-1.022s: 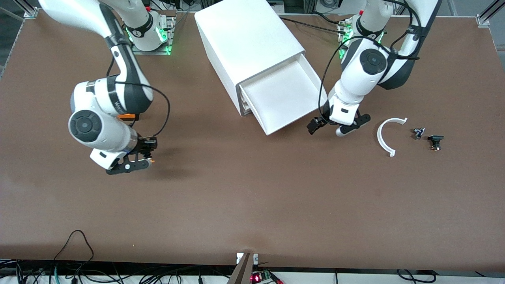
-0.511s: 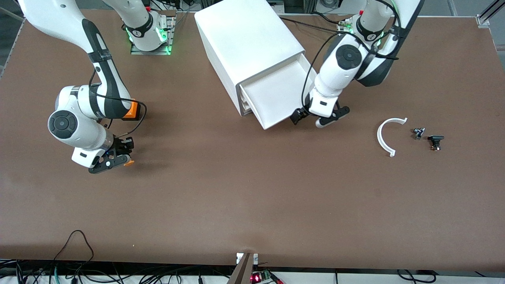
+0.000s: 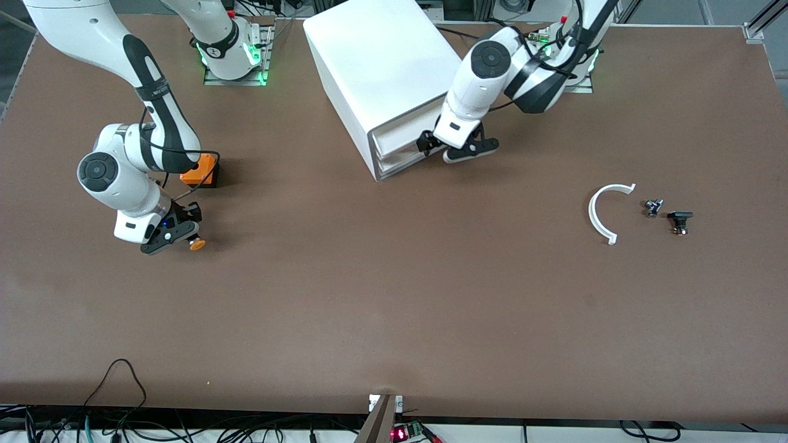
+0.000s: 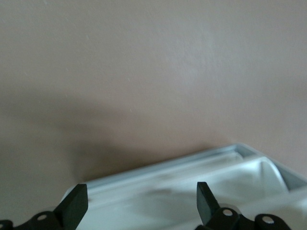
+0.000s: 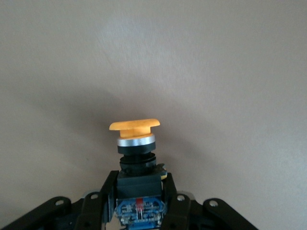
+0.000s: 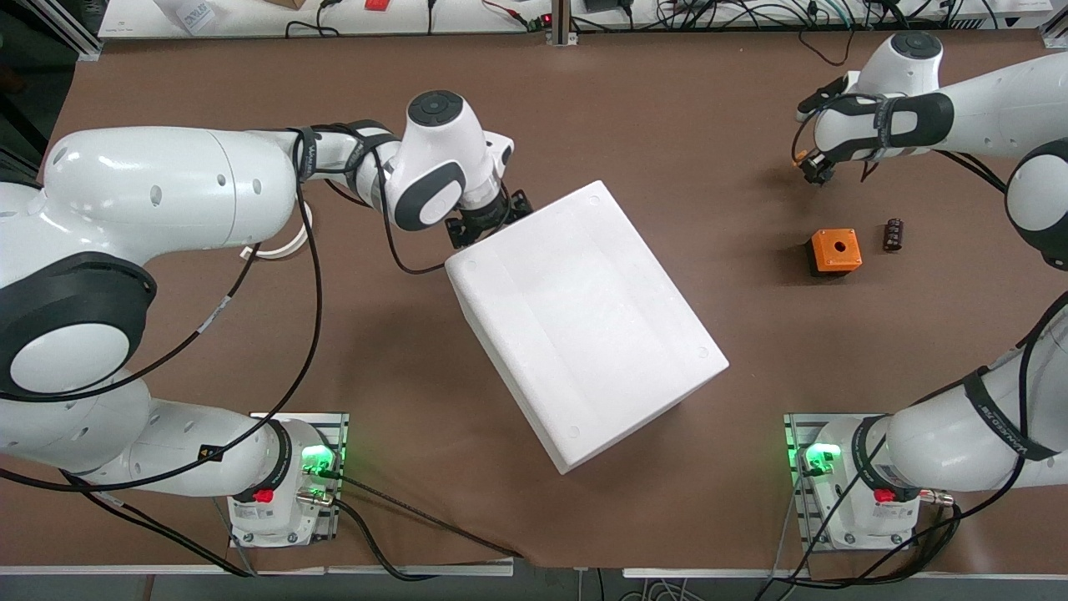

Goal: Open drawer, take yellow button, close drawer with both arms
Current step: 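Push the drawer shut with the left gripper while the right gripper lowers the button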

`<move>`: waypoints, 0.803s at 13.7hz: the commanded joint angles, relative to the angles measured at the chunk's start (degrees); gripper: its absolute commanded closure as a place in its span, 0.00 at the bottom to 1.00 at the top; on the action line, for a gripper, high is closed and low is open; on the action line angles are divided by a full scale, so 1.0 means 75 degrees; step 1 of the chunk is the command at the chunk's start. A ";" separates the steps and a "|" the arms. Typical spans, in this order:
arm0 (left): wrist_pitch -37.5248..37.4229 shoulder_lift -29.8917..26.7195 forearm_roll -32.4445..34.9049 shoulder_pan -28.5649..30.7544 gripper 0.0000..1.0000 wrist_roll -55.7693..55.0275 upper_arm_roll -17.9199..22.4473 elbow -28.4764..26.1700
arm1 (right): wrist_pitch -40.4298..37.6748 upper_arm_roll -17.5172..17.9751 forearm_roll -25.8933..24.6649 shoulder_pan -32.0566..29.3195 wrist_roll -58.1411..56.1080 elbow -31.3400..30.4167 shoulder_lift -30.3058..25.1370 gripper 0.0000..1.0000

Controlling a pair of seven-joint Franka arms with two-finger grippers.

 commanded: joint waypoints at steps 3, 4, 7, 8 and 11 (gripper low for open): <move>-0.0294 -0.0408 0.0112 0.0035 0.00 -0.0041 -0.0278 -0.0138 | 0.0324 0.0159 -0.0020 -0.0140 0.0108 -0.0562 -0.0319 0.17; -0.0375 -0.0502 0.0112 0.0047 0.00 -0.0041 -0.0324 -0.0127 | 0.0288 0.0159 -0.0020 -0.0129 0.0411 -0.0551 -0.0366 0.00; -0.0599 -0.0608 0.0124 0.0199 0.00 -0.0018 -0.0407 -0.0080 | -0.0377 0.0241 -0.0008 -0.0129 0.0976 -0.0283 -0.0670 0.00; -0.0564 -0.0620 0.0205 0.0420 0.00 -0.0006 -0.0360 -0.0057 | -0.0716 0.0287 0.0015 -0.0129 0.0988 -0.0096 -0.0799 0.00; -0.0132 -0.0678 0.0217 0.0925 0.00 0.0005 0.0188 0.0107 | -0.2051 0.0544 0.0027 -0.0129 0.1489 0.0875 -0.1010 0.00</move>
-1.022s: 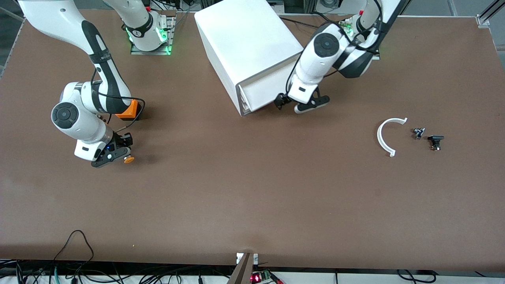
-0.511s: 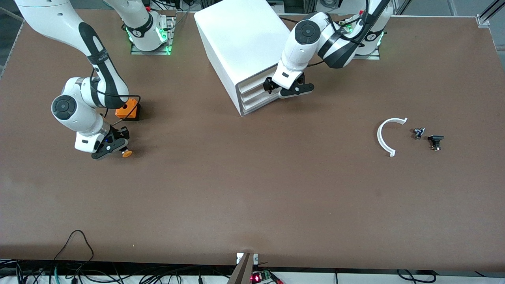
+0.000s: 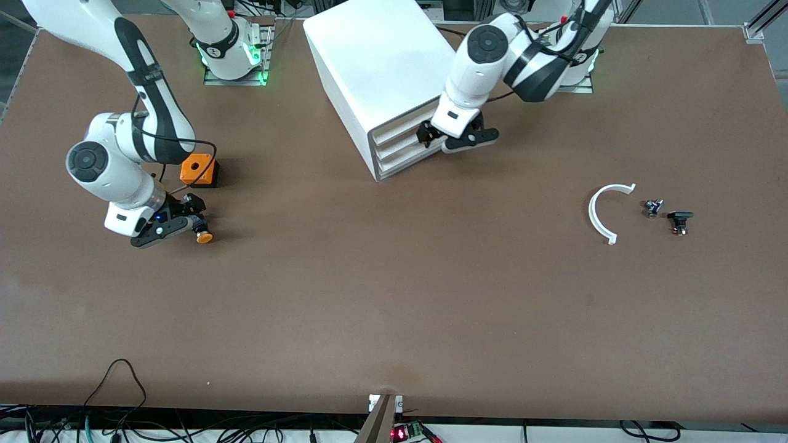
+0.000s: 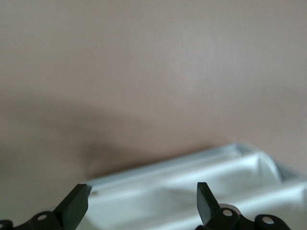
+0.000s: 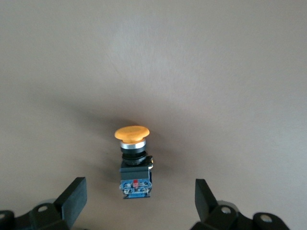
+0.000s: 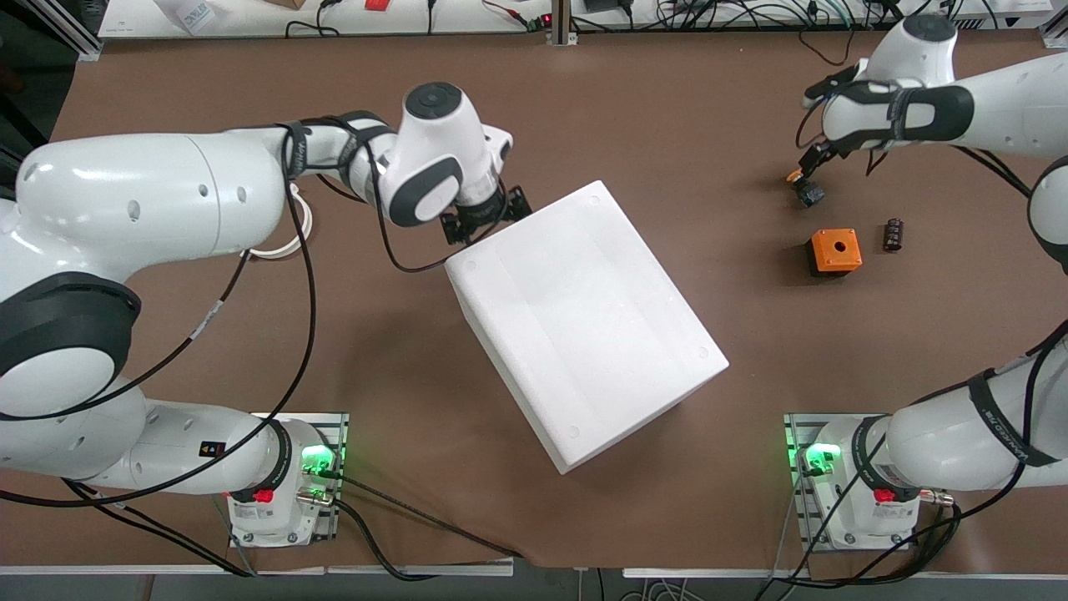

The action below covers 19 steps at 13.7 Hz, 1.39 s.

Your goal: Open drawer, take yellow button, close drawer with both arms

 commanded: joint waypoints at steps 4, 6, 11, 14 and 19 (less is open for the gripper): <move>-0.0058 -0.0471 0.0370 0.0381 0.00 0.1356 0.1572 0.0586 | -0.2804 0.0993 0.0021 -0.0085 0.2062 0.2256 -0.0268 0.00; -0.0712 -0.0753 0.0381 0.0393 0.00 0.2599 0.2298 0.0923 | -0.3437 0.1404 0.0021 -0.0085 0.3583 0.2890 -0.0268 0.00; -0.4072 -0.1117 0.0393 0.0370 0.00 0.4185 0.3694 0.3254 | -0.5662 0.1828 -0.0002 -0.0085 0.5290 0.4951 -0.0315 0.00; -0.4934 -0.1339 0.0381 0.0382 0.00 0.6011 0.4514 0.3750 | -0.6590 0.1523 -0.0213 -0.0493 0.5290 0.5366 -0.0502 0.00; -0.5204 -0.1937 0.0534 0.0428 0.00 0.7643 0.5173 0.3610 | -0.6711 0.1138 -0.0202 -0.1233 0.4130 0.4736 -0.0993 0.00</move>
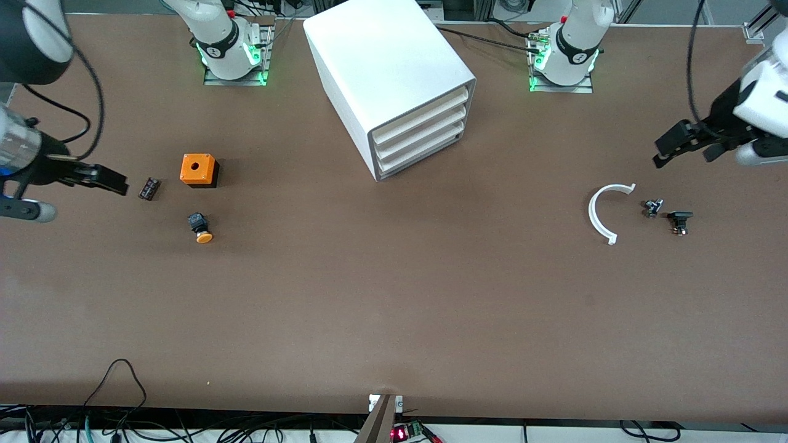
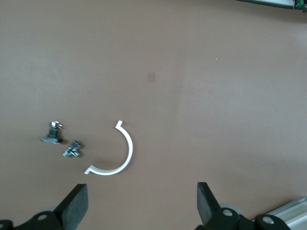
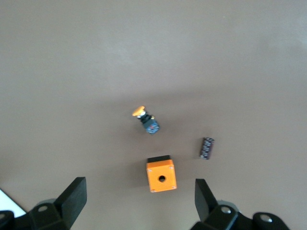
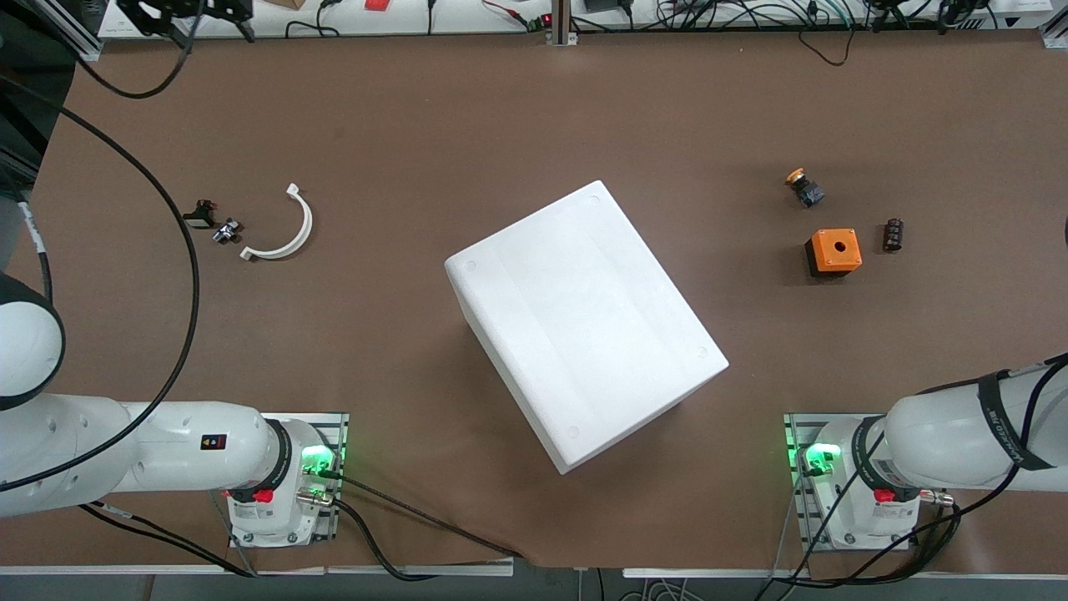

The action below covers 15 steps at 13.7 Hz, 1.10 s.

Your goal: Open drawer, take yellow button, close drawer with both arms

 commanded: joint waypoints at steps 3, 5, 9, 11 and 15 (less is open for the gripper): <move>-0.0302 -0.0075 0.0383 -0.0082 0.00 0.0494 -0.0021 0.0114 | 0.0170 -0.0438 -0.0025 0.0030 -0.0306 -0.1286 -0.0879 0.00; -0.0524 -0.0051 0.0395 -0.0082 0.00 0.0506 -0.0021 0.0161 | 0.0521 -0.0822 -0.0025 0.0322 -0.0574 -0.1767 -0.1219 0.00; -0.0912 -0.0028 0.0934 -0.0082 0.00 0.0681 -0.0068 0.0173 | 0.1307 -0.0907 -0.0001 0.0370 -0.1115 -0.2378 -0.1560 0.00; -0.0924 -0.0016 0.0922 -0.0082 0.00 0.0694 -0.0032 0.0173 | 0.1494 -0.0907 0.0069 0.0370 -0.1103 -0.2576 -0.1689 0.00; -0.0924 -0.0016 0.0911 -0.0082 0.00 0.0740 -0.0009 0.0185 | 0.1684 -0.0907 0.0081 0.0370 -0.1009 -0.3058 -0.2053 0.00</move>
